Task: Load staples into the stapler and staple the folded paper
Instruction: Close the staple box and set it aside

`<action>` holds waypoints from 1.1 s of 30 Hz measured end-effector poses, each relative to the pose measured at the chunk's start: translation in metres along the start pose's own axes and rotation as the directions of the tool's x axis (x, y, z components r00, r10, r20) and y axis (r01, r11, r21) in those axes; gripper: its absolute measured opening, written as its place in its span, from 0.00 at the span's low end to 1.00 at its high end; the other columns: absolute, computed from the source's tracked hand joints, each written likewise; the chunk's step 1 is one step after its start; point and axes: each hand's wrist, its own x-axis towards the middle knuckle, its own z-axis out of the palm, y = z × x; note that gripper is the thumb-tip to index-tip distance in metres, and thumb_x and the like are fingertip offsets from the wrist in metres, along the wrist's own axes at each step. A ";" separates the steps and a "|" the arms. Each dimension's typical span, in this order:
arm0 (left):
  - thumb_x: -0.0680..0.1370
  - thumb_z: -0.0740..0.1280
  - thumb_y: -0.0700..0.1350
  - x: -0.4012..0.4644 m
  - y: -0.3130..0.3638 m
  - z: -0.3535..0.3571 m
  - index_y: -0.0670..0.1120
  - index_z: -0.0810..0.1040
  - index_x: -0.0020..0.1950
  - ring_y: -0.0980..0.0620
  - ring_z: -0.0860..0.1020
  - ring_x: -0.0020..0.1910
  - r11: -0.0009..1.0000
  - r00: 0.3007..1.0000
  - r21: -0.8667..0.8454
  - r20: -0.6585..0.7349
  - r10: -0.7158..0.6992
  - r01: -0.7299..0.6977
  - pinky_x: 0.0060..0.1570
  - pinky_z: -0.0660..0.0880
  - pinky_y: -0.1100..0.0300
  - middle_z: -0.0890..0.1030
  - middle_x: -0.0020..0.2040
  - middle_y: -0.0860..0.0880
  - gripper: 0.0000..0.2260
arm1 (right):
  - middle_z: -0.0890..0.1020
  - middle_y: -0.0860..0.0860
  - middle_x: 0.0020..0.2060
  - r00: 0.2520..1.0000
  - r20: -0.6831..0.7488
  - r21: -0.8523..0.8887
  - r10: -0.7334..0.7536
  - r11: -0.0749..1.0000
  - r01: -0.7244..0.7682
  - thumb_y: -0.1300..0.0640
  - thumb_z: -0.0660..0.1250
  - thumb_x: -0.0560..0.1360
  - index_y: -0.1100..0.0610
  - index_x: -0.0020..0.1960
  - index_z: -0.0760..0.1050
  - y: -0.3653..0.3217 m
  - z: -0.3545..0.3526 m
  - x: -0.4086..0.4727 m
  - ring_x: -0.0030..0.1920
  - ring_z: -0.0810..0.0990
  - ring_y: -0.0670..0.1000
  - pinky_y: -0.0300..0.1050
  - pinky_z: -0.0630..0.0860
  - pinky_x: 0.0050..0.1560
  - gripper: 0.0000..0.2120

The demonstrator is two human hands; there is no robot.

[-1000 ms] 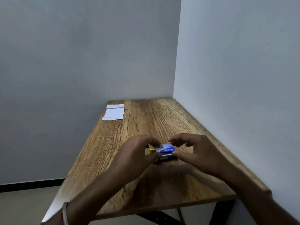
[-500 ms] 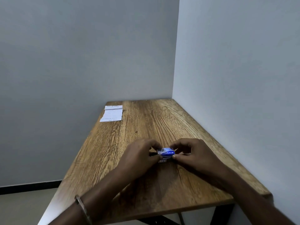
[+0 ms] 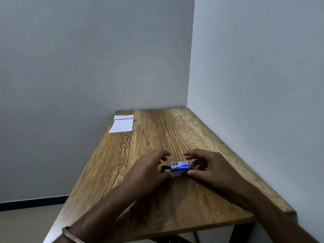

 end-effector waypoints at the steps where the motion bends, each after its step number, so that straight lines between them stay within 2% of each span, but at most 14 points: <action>1: 0.71 0.74 0.53 -0.001 -0.003 -0.002 0.53 0.72 0.66 0.59 0.76 0.54 1.000 1.000 0.010 0.007 -0.002 0.002 0.53 0.77 0.58 0.78 0.58 0.57 0.25 | 0.84 0.38 0.51 1.000 0.003 -0.019 -0.004 1.000 0.004 0.55 0.78 0.69 0.41 0.62 0.79 0.001 0.000 0.001 0.50 0.82 0.36 0.31 0.80 0.46 0.24; 7: 0.72 0.74 0.50 -0.001 -0.009 -0.004 0.53 0.79 0.59 0.60 0.77 0.49 1.000 0.998 0.011 0.053 -0.022 0.021 0.50 0.78 0.58 0.81 0.53 0.56 0.16 | 0.86 0.39 0.45 1.000 0.006 -0.102 -0.028 0.994 0.029 0.54 0.77 0.71 0.41 0.57 0.82 0.002 0.004 0.005 0.46 0.83 0.36 0.31 0.79 0.44 0.16; 15: 0.72 0.74 0.49 0.019 -0.017 0.000 0.51 0.82 0.56 0.62 0.80 0.44 0.998 0.996 -0.020 0.056 -0.063 0.064 0.45 0.80 0.64 0.83 0.49 0.55 0.14 | 0.86 0.41 0.45 0.997 0.076 -0.158 -0.029 0.987 0.041 0.56 0.76 0.71 0.45 0.55 0.83 0.007 -0.002 0.027 0.45 0.82 0.37 0.32 0.79 0.44 0.14; 20: 0.71 0.75 0.48 0.049 -0.026 -0.002 0.49 0.81 0.57 0.59 0.80 0.44 0.992 0.993 -0.052 0.031 -0.110 0.112 0.46 0.81 0.59 0.83 0.49 0.53 0.15 | 0.85 0.44 0.47 0.997 0.075 -0.178 -0.011 0.984 0.024 0.58 0.75 0.73 0.49 0.58 0.83 0.014 -0.009 0.058 0.46 0.83 0.41 0.35 0.80 0.46 0.14; 25: 0.71 0.75 0.46 0.089 -0.038 0.004 0.45 0.80 0.59 0.58 0.79 0.43 0.996 0.996 -0.036 -0.032 -0.083 0.082 0.39 0.74 0.69 0.83 0.50 0.50 0.17 | 0.86 0.46 0.48 0.999 0.044 -0.206 -0.033 0.978 0.041 0.59 0.75 0.73 0.52 0.59 0.83 0.024 -0.018 0.094 0.45 0.82 0.40 0.28 0.77 0.43 0.15; 27: 0.71 0.75 0.46 0.105 -0.045 0.009 0.45 0.80 0.59 0.58 0.79 0.43 0.996 0.995 -0.026 -0.046 -0.085 0.084 0.38 0.73 0.70 0.83 0.51 0.49 0.18 | 0.86 0.48 0.50 0.999 0.027 -0.212 -0.032 0.977 0.037 0.59 0.75 0.73 0.53 0.59 0.83 0.031 -0.020 0.108 0.46 0.82 0.42 0.30 0.78 0.44 0.15; 30: 0.72 0.75 0.46 0.129 -0.057 0.017 0.45 0.80 0.59 0.58 0.78 0.43 0.996 0.995 -0.027 -0.054 -0.082 0.080 0.37 0.73 0.70 0.83 0.52 0.49 0.17 | 0.86 0.50 0.51 0.999 0.024 -0.212 -0.029 0.977 0.033 0.60 0.75 0.73 0.55 0.59 0.83 0.043 -0.020 0.128 0.48 0.82 0.46 0.41 0.82 0.49 0.15; 33: 0.72 0.74 0.47 0.152 -0.072 0.026 0.45 0.79 0.60 0.57 0.79 0.45 0.997 0.996 -0.018 -0.037 -0.082 0.081 0.42 0.79 0.65 0.83 0.53 0.49 0.18 | 0.86 0.51 0.51 1.000 0.024 -0.219 -0.020 0.975 0.025 0.60 0.75 0.73 0.56 0.59 0.83 0.058 -0.020 0.148 0.48 0.83 0.47 0.42 0.82 0.50 0.14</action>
